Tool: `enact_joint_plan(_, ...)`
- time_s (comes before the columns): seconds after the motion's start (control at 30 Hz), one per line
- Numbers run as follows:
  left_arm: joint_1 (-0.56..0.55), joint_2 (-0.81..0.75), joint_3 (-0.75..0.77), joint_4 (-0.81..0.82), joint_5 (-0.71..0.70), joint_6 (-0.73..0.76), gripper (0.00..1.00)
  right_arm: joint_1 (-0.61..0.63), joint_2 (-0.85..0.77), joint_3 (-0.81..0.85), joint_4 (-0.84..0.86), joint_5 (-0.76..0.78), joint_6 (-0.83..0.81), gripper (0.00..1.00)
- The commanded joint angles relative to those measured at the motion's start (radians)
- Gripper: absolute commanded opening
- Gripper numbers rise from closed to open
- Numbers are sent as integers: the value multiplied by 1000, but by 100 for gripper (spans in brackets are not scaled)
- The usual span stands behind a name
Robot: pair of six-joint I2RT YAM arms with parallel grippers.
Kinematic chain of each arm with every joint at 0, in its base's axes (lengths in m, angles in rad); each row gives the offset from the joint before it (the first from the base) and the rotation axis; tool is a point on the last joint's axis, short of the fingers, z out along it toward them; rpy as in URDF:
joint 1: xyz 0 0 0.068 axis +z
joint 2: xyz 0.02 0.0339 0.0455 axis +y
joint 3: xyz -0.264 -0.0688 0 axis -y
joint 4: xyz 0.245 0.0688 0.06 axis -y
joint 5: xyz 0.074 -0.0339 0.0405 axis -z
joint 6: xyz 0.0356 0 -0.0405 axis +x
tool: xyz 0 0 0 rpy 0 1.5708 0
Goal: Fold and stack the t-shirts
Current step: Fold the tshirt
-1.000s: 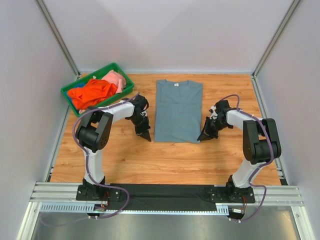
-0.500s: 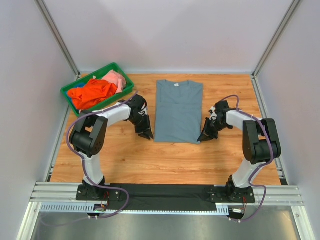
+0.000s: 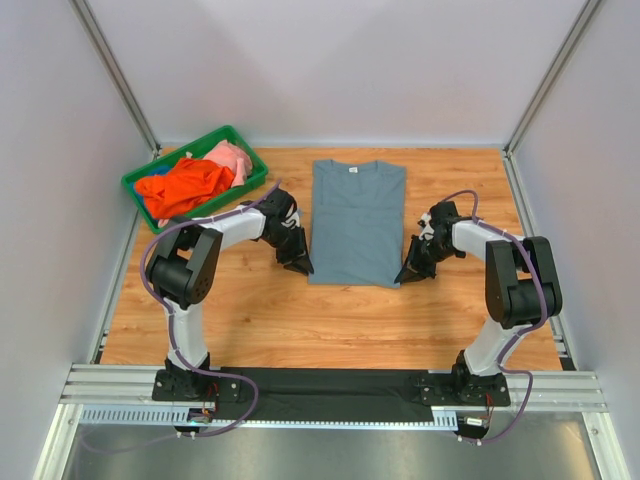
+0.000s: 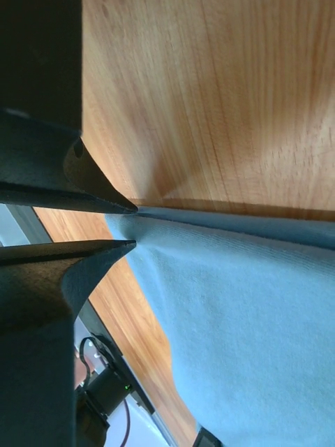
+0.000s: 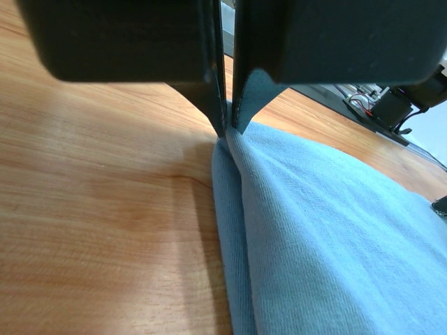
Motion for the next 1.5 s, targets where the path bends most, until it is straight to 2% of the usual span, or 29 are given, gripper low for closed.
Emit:
enact_joint_plan(0.0,-2,3,20,36,37,13,28,3,-25,25,-15,18,4,0)
enact_joint_plan(0.17,-6,-12,0,51,56,-2,24,3,-17,34,-15,21,7,0)
enact_joint_plan(0.27,-10,-12,-12,52,62,-12,15,5,-11,41,-13,21,15,0)
enact_joint_plan(0.3,-10,-12,-12,40,62,-15,8,5,-8,44,-13,19,15,0)
enact_joint_plan(0.4,-10,-24,-17,-4,31,-13,0,5,-5,53,-24,35,16,0)
enact_joint_plan(0.5,-10,-52,-38,-64,-24,-6,0,3,-9,68,-47,87,15,0)
enact_joint_plan(0.63,-10,-87,-92,-63,-46,-15,0,3,-25,42,-29,101,26,0)
enact_joint_plan(0.77,-10,-97,-144,-24,-33,-32,0,3,-25,22,-13,101,32,0)
enact_joint_plan(1.1,-20,-121,-162,-35,17,-38,0,3,-20,-27,4,96,35,0)
enact_joint_plan(1.17,-25,-135,-165,-59,30,-49,2,5,-35,-22,-18,108,33,10)
enact_joint_plan(1.2,-25,-139,-164,-72,31,-52,5,3,-45,-9,-29,110,30,16)
enact_joint_plan(1.23,-26,-147,-155,-81,22,-53,10,3,-55,1,-38,105,29,26)
enact_joint_plan(1.27,-25,-155,-144,-110,14,-50,21,5,-72,14,-44,101,26,31)
enact_joint_plan(1.33,-25,-156,-71,-157,-38,-29,24,3,-74,74,-67,104,15,44)
enact_joint_plan(1.4,-20,-121,4,-243,-97,-12,26,3,-45,122,-75,105,12,48)
enact_joint_plan(1.47,-17,-77,121,-274,-108,11,25,3,-13,209,-75,89,18,43)
